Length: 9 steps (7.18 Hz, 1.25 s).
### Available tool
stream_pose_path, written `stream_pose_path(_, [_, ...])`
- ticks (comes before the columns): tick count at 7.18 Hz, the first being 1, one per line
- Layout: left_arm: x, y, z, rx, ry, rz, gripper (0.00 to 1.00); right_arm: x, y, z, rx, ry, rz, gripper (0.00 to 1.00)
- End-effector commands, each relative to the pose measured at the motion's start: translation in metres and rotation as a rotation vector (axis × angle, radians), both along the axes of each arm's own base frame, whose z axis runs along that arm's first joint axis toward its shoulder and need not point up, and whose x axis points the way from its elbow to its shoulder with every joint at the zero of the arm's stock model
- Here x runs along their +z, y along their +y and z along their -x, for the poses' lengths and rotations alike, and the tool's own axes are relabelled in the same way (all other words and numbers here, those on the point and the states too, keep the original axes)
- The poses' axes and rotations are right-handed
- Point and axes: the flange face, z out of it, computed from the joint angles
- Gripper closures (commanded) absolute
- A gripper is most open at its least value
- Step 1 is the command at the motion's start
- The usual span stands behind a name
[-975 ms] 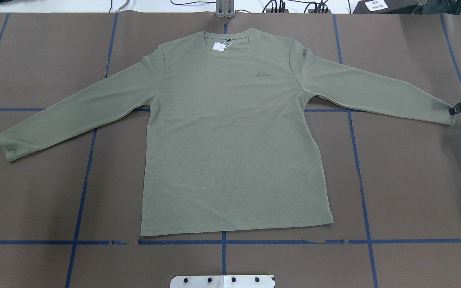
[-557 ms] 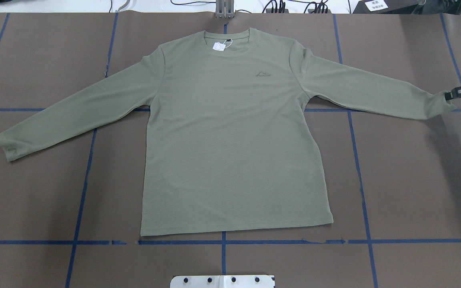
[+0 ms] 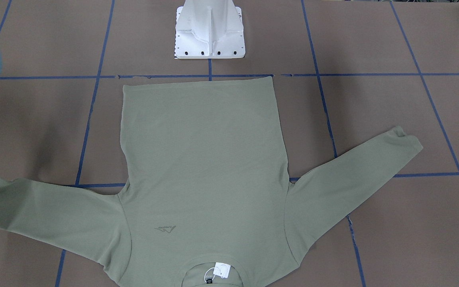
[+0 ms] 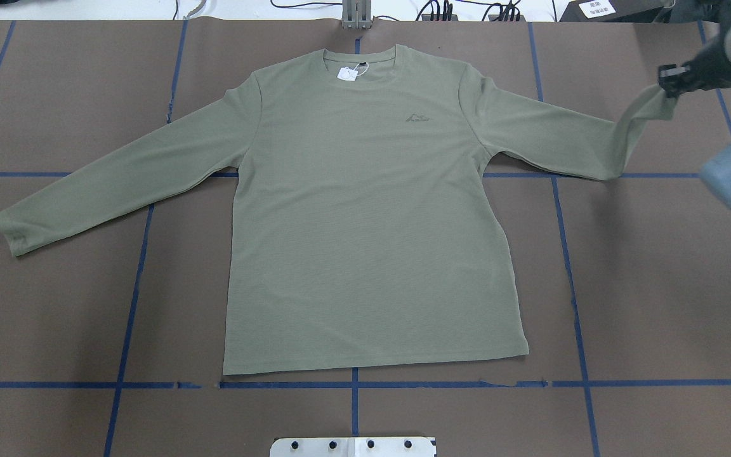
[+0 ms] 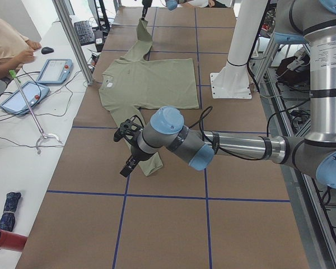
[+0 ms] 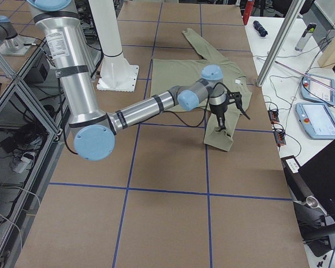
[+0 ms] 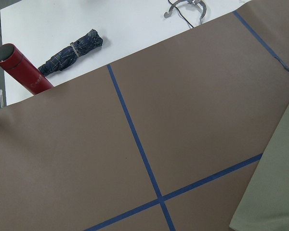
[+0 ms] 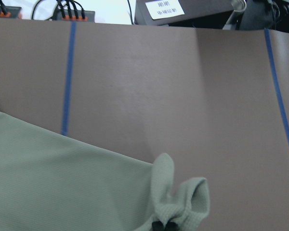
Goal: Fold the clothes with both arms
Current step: 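Carry the grasped sleeve with the right gripper across the shirt chest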
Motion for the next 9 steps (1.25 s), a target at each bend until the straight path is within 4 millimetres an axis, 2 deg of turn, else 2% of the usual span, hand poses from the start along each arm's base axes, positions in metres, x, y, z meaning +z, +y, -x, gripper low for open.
stream_pose_path(1, [0.004,0.001,0.000,-0.001,-0.001,0.008,0.00,-0.165,-0.005,0.138,0.046,0.100,-0.034,1.00])
stream_pose_path(2, [0.006,0.000,0.000,-0.001,0.000,0.013,0.00,-0.216,-0.005,0.193,0.064,0.083,-0.065,1.00])
stream_pose_path(4, [0.011,0.001,0.000,-0.001,0.000,0.022,0.00,-0.329,-0.026,0.296,0.131,0.113,-0.129,1.00])
stream_pose_path(5, [0.016,0.001,0.000,-0.001,0.001,0.031,0.00,-0.360,-0.028,0.352,0.172,0.099,-0.189,1.00])
stream_pose_path(6, [0.023,0.001,0.000,-0.001,0.002,0.045,0.00,-0.358,-0.015,0.392,0.210,0.088,-0.248,1.00])
stream_pose_path(7, [0.028,0.000,0.000,0.000,0.004,0.054,0.00,-0.364,0.006,0.424,0.224,0.117,-0.290,1.00])
stream_pose_path(9, [0.036,0.000,0.000,0.000,0.005,0.069,0.00,-0.348,0.042,0.485,0.247,0.213,-0.348,1.00])
